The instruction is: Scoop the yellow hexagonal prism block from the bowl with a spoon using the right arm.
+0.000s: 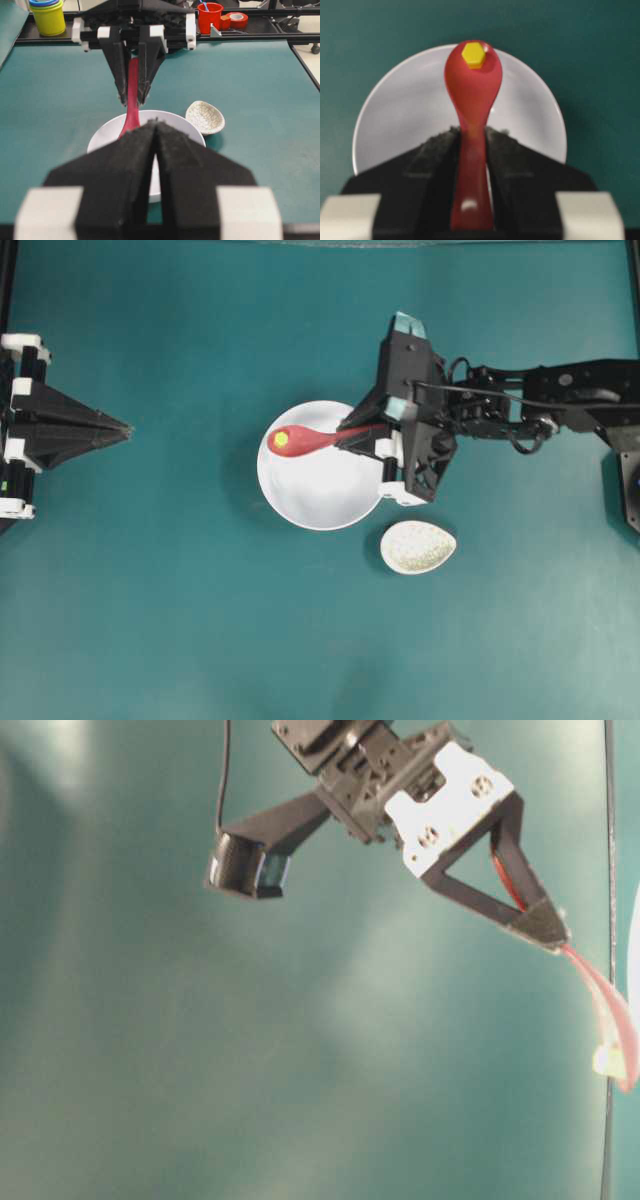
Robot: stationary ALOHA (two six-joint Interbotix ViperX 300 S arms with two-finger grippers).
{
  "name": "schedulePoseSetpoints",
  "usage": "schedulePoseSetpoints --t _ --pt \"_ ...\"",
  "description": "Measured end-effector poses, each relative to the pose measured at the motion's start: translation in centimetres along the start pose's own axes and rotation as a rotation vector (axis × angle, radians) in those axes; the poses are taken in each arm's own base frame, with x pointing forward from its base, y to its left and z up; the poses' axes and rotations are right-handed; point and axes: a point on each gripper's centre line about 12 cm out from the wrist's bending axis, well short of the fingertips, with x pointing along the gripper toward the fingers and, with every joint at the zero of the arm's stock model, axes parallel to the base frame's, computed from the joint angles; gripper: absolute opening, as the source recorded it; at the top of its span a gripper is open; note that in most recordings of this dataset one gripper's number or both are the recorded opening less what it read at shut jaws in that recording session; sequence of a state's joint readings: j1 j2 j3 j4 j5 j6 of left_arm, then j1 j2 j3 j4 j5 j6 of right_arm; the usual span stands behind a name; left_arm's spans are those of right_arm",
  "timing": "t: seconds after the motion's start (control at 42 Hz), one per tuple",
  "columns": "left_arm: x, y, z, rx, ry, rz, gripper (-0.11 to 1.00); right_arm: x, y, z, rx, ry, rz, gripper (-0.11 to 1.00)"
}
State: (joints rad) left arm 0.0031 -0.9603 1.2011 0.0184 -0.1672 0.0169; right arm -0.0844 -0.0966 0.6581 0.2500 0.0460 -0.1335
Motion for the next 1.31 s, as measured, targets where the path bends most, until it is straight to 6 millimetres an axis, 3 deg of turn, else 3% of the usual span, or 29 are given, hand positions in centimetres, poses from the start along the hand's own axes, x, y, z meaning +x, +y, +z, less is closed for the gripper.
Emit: schedulePoseSetpoints --t 0.667,1.311 --pt "0.0 0.0 -0.1 0.002 0.002 0.0 0.0 -4.2 0.6 -0.3 -0.018 -0.225 -0.001 0.23" --pt "0.0 0.0 -0.1 0.0 0.002 0.0 0.0 -7.6 0.4 -1.1 -0.023 -0.29 0.002 0.23"
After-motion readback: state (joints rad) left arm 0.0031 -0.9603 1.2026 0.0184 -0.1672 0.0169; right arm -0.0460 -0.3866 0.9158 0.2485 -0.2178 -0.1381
